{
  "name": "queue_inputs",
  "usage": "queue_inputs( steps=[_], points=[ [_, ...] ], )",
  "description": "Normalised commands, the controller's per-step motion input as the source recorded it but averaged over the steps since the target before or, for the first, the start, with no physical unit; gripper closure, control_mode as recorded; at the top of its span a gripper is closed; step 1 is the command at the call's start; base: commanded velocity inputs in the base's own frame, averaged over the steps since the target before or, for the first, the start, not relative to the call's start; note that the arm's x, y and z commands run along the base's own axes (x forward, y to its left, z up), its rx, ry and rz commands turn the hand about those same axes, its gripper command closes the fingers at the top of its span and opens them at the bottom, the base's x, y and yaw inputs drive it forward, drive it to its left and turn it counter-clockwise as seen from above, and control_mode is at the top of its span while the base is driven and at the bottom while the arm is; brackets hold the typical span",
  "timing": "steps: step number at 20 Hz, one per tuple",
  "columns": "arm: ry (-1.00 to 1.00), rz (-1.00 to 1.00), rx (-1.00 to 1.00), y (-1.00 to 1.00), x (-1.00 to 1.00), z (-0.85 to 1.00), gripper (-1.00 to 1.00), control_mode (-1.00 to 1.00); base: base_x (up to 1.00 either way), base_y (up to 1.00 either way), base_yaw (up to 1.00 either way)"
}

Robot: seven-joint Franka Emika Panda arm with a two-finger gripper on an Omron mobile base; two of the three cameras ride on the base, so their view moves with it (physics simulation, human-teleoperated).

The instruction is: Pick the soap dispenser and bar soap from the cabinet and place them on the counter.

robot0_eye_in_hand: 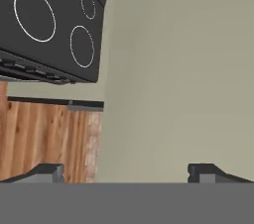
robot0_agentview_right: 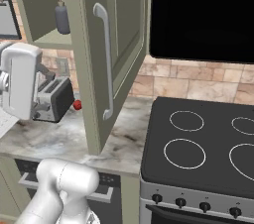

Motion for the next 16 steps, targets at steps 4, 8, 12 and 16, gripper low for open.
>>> queue_inputs(
  steps=[4, 8, 12, 16],
  points=[
    [0.00, 0.08, 0.11, 0.26, 0.27, -0.13, -1.00, -1.00, 0.00, 0.00, 0.00],
    [0.00, 0.11, 0.07, 0.09, 0.42, -0.15, -1.00, -1.00, 0.00, 0.00, 0.00],
    [-0.01, 0.12, 0.09, 0.01, 0.44, -0.13, -1.00, -1.00, 0.00, 0.00, 0.00],
    [-0.07, 0.07, 0.14, 0.00, 0.42, -0.05, -1.00, -1.00, 0.00, 0.00, 0.00]
  ],
)
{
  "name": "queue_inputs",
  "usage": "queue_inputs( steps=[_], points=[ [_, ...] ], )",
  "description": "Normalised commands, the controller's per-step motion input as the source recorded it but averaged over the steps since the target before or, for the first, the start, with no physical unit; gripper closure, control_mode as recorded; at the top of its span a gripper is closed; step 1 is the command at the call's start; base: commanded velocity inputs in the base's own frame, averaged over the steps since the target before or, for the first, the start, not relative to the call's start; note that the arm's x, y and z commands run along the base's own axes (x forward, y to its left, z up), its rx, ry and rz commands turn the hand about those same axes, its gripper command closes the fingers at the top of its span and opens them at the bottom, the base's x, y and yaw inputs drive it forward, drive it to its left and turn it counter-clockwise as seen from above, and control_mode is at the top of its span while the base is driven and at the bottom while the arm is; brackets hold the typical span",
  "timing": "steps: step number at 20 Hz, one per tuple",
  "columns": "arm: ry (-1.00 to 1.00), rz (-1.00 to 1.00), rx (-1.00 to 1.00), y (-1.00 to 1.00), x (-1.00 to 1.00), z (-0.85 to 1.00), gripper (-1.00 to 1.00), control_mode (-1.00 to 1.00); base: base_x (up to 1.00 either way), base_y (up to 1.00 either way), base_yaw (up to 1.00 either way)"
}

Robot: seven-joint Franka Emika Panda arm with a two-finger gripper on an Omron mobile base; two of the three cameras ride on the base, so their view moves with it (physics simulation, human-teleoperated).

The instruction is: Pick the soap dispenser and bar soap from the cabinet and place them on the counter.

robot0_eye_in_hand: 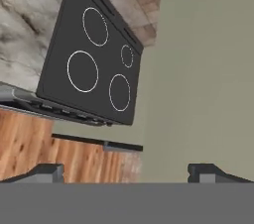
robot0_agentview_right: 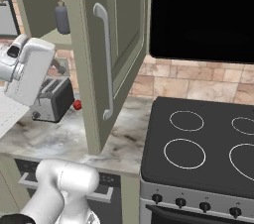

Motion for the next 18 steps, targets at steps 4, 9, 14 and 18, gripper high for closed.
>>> queue_inputs(
  steps=[4, 9, 14, 18],
  points=[
    [-0.15, 0.00, 0.19, 0.00, 0.28, 0.00, -1.00, -1.00, 0.00, 0.00, 0.00],
    [-0.16, -0.06, 0.24, 0.00, 0.17, 0.00, -1.00, -1.00, 0.00, 0.00, 0.00],
    [-0.11, -0.08, 0.24, 0.01, 0.09, -0.01, -1.00, -1.00, 0.00, 0.00, 0.00],
    [-0.09, -0.09, 0.24, 0.00, 0.04, 0.00, -1.00, -1.00, 0.00, 0.00, 0.00]
  ],
)
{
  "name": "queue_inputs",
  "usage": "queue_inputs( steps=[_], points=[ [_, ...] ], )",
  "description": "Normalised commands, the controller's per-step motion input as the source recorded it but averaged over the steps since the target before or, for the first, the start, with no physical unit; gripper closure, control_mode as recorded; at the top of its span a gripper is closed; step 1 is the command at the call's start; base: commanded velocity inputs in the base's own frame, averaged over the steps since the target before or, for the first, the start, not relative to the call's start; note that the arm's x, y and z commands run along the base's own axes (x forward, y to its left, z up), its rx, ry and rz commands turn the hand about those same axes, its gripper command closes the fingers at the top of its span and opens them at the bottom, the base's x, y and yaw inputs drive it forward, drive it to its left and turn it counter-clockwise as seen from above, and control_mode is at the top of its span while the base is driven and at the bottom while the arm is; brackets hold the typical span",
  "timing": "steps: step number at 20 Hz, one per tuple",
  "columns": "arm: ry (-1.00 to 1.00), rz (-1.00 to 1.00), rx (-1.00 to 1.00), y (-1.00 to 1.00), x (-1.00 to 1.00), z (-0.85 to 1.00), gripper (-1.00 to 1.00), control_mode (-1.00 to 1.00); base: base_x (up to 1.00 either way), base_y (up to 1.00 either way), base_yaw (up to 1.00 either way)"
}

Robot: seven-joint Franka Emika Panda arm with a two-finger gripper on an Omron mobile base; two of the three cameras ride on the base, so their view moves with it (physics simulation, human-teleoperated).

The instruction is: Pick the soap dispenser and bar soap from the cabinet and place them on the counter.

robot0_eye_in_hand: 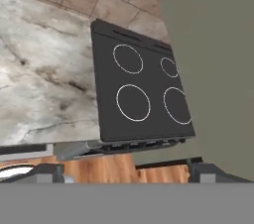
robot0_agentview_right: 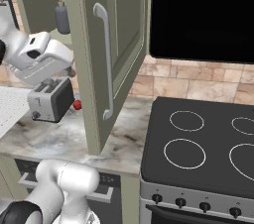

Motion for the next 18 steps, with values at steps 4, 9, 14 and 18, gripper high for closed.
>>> queue_inputs(
  steps=[4, 9, 14, 18],
  points=[
    [-0.09, -0.10, 0.24, 0.00, 0.05, 0.00, -1.00, -1.00, 0.00, 0.00, 0.00],
    [-0.09, -0.07, 0.22, 0.00, 0.10, 0.01, -1.00, -1.00, 0.00, 0.00, 0.00],
    [-0.13, -0.01, 0.16, 0.00, 0.09, 0.00, -1.00, -1.00, 0.00, 0.00, 0.00],
    [-0.08, 0.00, 0.11, 0.00, 0.20, 0.08, -1.00, -1.00, 0.00, 0.00, 0.00]
  ],
)
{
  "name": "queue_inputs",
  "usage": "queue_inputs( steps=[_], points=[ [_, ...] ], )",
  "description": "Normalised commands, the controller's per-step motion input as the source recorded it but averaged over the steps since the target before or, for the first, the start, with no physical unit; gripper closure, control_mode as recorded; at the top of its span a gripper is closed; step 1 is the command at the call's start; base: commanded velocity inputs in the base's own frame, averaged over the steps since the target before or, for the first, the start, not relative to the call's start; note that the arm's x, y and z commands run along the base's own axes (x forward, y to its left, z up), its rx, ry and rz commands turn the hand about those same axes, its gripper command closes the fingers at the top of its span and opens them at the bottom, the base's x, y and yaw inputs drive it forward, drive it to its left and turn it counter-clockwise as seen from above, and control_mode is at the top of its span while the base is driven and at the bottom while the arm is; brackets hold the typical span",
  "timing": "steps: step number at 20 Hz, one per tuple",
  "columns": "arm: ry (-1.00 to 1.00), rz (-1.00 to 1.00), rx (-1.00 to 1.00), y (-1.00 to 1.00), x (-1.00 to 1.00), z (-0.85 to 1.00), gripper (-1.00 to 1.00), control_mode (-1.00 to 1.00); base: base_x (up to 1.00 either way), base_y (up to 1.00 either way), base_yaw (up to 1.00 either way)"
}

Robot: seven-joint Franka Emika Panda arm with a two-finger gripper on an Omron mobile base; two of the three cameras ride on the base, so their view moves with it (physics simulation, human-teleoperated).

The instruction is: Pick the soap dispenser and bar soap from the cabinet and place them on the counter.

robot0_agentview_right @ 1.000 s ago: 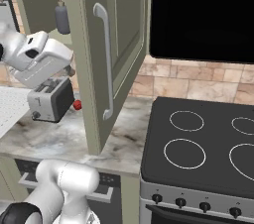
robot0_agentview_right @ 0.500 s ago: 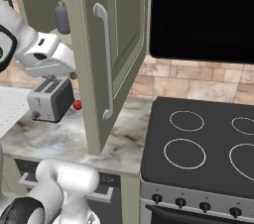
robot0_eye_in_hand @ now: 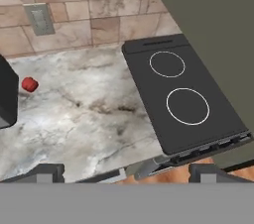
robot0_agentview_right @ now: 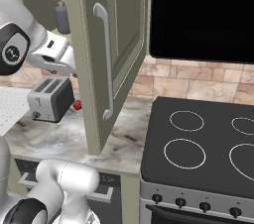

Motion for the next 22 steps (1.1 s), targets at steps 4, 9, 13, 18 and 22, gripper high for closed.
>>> queue_inputs(
  steps=[4, 9, 13, 18, 22],
  points=[
    [0.00, 0.04, 0.06, 0.00, 0.29, 0.26, -1.00, -1.00, 0.00, 0.00, 0.00],
    [0.02, 0.07, 0.03, 0.00, 0.27, 0.35, -1.00, -1.00, 0.00, 0.00, 0.00],
    [0.00, 0.04, 0.03, 0.01, 0.28, 0.19, -1.00, -1.00, 0.00, 0.00, 0.00],
    [0.00, 0.00, 0.04, 0.04, 0.40, 0.01, -1.00, -1.00, 0.00, 0.00, 0.00],
    [-0.02, 0.00, 0.02, 0.03, 0.42, -0.04, -1.00, -1.00, 0.00, 0.00, 0.00]
  ],
)
